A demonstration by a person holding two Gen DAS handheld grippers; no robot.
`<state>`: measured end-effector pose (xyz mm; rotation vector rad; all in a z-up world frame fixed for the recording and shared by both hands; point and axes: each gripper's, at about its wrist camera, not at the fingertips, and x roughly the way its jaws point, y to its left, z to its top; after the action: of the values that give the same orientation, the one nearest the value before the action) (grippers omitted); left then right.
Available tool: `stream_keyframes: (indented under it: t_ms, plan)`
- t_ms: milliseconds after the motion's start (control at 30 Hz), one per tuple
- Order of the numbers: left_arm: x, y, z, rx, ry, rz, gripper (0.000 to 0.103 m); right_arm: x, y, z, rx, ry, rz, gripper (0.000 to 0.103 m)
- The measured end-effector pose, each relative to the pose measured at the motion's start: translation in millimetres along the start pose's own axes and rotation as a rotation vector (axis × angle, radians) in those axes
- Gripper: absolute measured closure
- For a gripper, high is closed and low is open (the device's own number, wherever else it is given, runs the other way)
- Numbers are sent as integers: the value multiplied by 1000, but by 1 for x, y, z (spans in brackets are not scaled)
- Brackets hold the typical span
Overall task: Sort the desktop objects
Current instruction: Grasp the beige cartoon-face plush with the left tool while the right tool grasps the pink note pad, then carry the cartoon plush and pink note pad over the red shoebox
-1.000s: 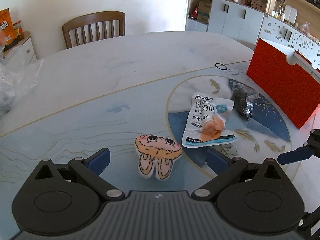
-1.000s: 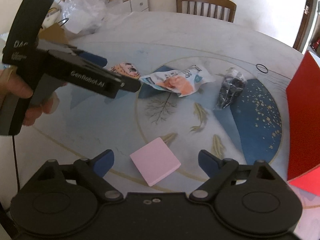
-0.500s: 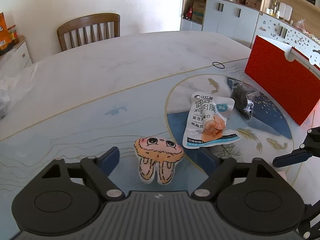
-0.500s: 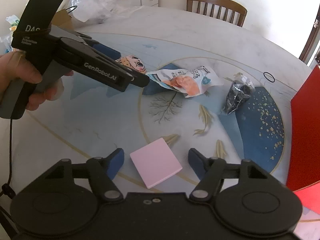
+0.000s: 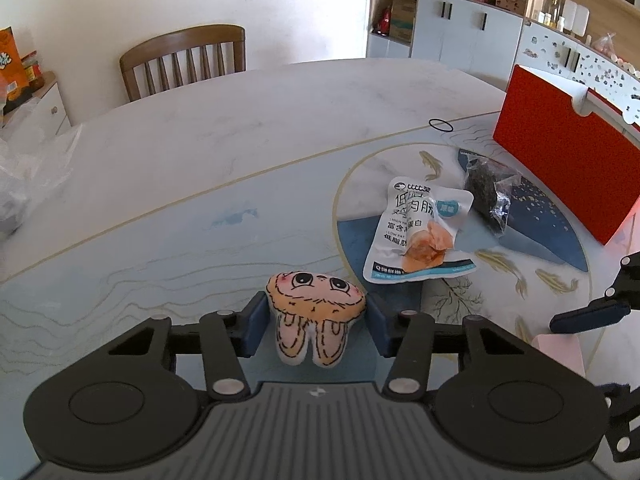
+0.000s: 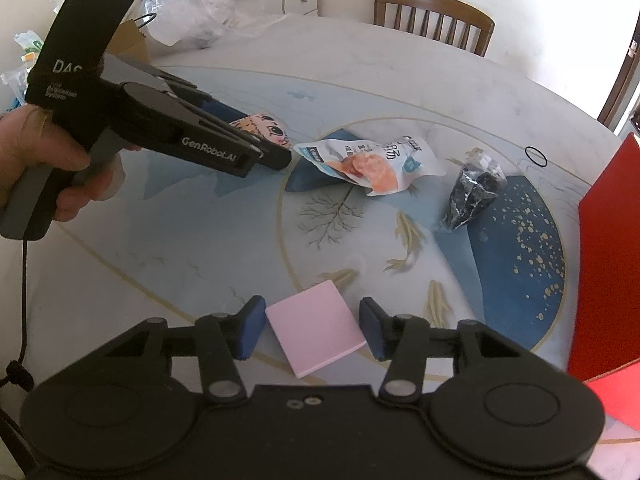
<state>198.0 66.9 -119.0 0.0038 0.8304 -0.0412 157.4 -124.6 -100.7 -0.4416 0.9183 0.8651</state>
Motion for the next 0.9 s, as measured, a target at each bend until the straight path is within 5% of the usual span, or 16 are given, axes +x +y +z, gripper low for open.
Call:
stream_keyframes:
  t_ms: [900]
  plan:
    - [-61,-58,-12,-19,9,-77,53,-50,-35,-17,205,-70,-17,53]
